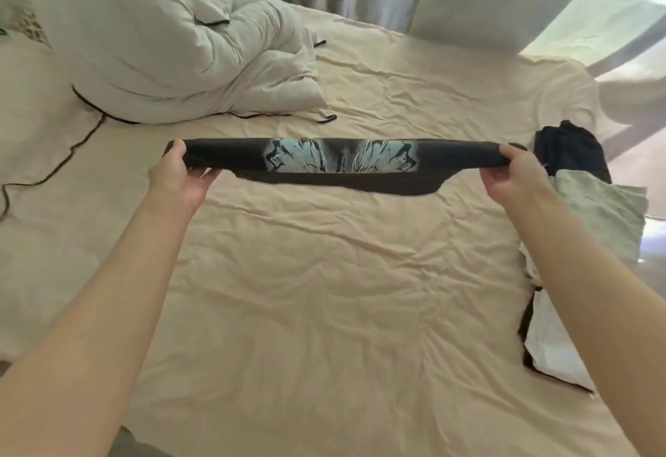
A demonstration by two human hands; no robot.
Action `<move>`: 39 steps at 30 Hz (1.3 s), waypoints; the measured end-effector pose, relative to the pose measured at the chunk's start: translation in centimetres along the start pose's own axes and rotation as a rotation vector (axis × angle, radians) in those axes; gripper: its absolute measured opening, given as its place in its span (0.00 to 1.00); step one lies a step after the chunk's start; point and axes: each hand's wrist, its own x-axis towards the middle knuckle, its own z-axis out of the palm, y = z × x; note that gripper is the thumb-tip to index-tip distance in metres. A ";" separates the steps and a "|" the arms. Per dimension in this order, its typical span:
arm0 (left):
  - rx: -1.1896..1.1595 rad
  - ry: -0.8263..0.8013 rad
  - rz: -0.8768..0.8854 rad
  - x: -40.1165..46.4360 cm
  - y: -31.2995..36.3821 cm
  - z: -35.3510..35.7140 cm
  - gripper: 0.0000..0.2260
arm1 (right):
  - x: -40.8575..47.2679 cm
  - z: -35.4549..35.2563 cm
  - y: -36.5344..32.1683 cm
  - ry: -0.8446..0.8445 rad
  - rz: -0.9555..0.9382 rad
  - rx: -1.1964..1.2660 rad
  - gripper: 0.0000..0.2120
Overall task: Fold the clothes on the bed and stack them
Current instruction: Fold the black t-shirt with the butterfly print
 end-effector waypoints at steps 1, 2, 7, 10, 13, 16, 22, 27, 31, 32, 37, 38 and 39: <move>0.002 -0.008 0.008 -0.2 -0.2 -0.6 0.14 | -0.1 -0.4 0.3 -0.012 0.004 0.008 0.13; 0.011 -0.013 0.005 -0.4 -0.7 -1.5 0.13 | 0.0 -1.1 0.7 -0.016 0.021 0.004 0.12; 0.123 0.032 -0.122 -0.9 -6.7 -9.1 0.06 | 0.7 -8.6 6.7 0.106 0.217 -0.094 0.09; 0.214 0.140 -0.283 -1.4 -12.3 -15.8 0.05 | 0.6 -15.8 12.3 0.279 0.384 -0.146 0.18; 0.287 0.295 -0.449 -2.6 -17.8 -22.2 0.10 | -0.4 -22.8 16.8 0.408 0.530 -0.210 0.19; 0.290 0.392 -0.552 -4.3 -21.6 -26.4 0.18 | -1.3 -27.7 19.5 0.508 0.593 -0.243 0.19; 0.351 0.366 -0.382 -4.9 -22.6 -25.9 0.13 | -0.7 -29.7 21.2 0.492 0.575 -0.204 0.18; 0.806 0.282 0.152 -7.5 -22.8 -19.3 0.06 | -1.0 -30.5 21.4 0.394 0.590 -0.162 0.13; 1.047 -0.148 0.464 -11.5 -27.6 -11.4 0.04 | -1.2 -31.4 21.2 0.294 0.593 -0.162 0.07; 1.090 -0.295 0.509 -12.7 -29.6 -9.7 0.04 | -1.2 -31.7 21.1 0.270 0.592 -0.168 0.05; 1.365 -0.882 0.676 -18.0 -39.5 -6.6 0.10 | -0.7 -33.3 20.6 0.194 0.536 -0.255 0.10; 1.442 -0.955 0.661 -18.6 -41.0 -7.0 0.12 | -0.7 -33.6 20.6 0.179 0.504 -0.331 0.10; 1.543 -0.996 0.627 -19.0 -42.3 -7.7 0.16 | -0.7 -34.0 20.8 0.177 0.447 -0.444 0.09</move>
